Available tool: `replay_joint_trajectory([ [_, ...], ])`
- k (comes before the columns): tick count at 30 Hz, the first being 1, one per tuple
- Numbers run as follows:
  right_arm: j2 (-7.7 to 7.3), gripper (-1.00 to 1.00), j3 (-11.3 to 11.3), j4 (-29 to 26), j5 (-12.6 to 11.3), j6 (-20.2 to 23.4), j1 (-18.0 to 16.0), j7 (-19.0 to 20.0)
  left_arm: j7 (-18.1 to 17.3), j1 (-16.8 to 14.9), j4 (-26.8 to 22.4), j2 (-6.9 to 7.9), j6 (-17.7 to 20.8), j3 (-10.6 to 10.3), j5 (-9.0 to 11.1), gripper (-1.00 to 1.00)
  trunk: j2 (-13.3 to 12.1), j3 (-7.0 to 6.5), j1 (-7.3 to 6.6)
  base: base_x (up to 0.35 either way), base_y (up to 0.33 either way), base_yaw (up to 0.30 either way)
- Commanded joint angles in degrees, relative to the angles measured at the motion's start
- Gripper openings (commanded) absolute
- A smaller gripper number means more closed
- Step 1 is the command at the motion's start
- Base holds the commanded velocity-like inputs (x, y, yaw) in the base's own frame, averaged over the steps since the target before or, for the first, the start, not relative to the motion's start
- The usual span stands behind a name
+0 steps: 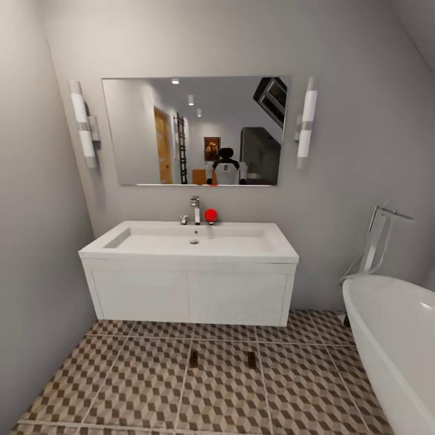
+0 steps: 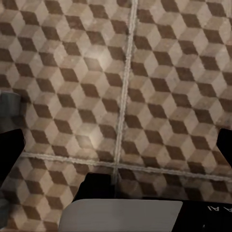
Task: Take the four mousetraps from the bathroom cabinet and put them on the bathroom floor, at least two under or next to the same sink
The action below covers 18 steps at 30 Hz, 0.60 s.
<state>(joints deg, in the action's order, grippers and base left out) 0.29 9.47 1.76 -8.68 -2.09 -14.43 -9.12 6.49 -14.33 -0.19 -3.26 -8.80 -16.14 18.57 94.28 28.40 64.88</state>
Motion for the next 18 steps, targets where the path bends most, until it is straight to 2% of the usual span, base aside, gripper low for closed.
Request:
replay_joint_trajectory([
  [1,0.02,1.00,0.50,0.17,-0.56,-0.21,-0.08,-0.11,0.19,0.04,0.05,-0.02,-0.19,-0.49,0.40,1.00,0.03,0.06,-0.01,0.000,0.000,0.214],
  [8,-0.01,1.00,0.53,0.17,-0.55,-0.23,-0.08,-0.11,0.19,0.27,0.03,0.00,-0.24,-0.48,0.76,1.00,0.03,0.06,-0.01,0.000,0.000,0.246],
  [18,-0.20,1.00,0.54,0.14,-0.55,-0.20,-0.08,-0.11,0.19,0.34,0.02,0.11,-0.25,-0.48,4.17,1.00,0.03,0.06,-0.01,0.000,0.000,0.268],
])
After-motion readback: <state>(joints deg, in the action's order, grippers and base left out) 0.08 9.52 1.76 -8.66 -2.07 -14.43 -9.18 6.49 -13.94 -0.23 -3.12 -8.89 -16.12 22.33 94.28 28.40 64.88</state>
